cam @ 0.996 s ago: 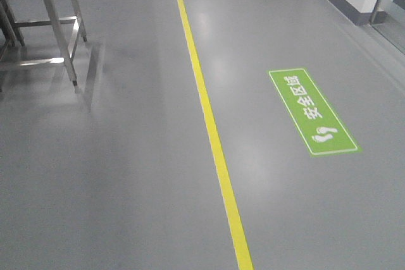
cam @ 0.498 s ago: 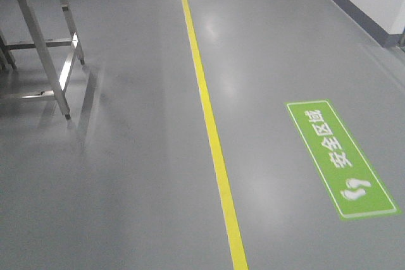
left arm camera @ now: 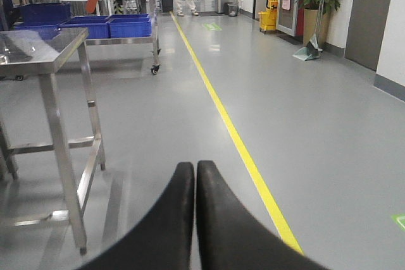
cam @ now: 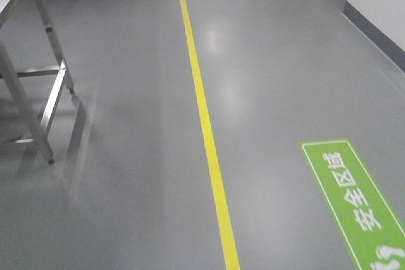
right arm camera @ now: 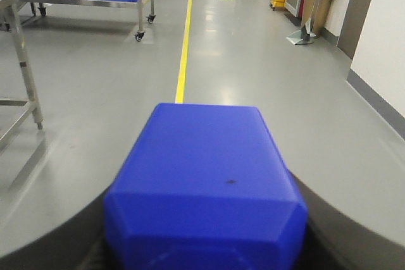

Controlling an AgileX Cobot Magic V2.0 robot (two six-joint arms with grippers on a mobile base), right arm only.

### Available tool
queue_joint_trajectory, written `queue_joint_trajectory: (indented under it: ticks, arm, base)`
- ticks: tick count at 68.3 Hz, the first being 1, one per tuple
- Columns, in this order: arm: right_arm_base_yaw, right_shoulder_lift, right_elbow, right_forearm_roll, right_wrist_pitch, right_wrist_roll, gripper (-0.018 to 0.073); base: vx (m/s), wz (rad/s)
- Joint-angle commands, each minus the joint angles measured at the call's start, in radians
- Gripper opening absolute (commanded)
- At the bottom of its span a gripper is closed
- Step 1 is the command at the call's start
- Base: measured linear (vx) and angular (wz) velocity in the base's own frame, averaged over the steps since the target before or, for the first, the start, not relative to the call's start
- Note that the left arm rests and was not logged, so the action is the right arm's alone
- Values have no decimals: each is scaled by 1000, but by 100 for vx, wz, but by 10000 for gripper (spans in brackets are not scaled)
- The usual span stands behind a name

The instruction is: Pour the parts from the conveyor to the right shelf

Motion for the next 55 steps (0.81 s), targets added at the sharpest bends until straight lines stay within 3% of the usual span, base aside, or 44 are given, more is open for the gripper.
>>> queue_joint_trajectory:
  ticks: [1, 55]
  arm:
    - [-2, 11, -28, -2, -83, -10, -6]
    - [-2, 11, -28, -2, -83, -10, -6]
  base:
    - [75, -3]
    - [73, 2]
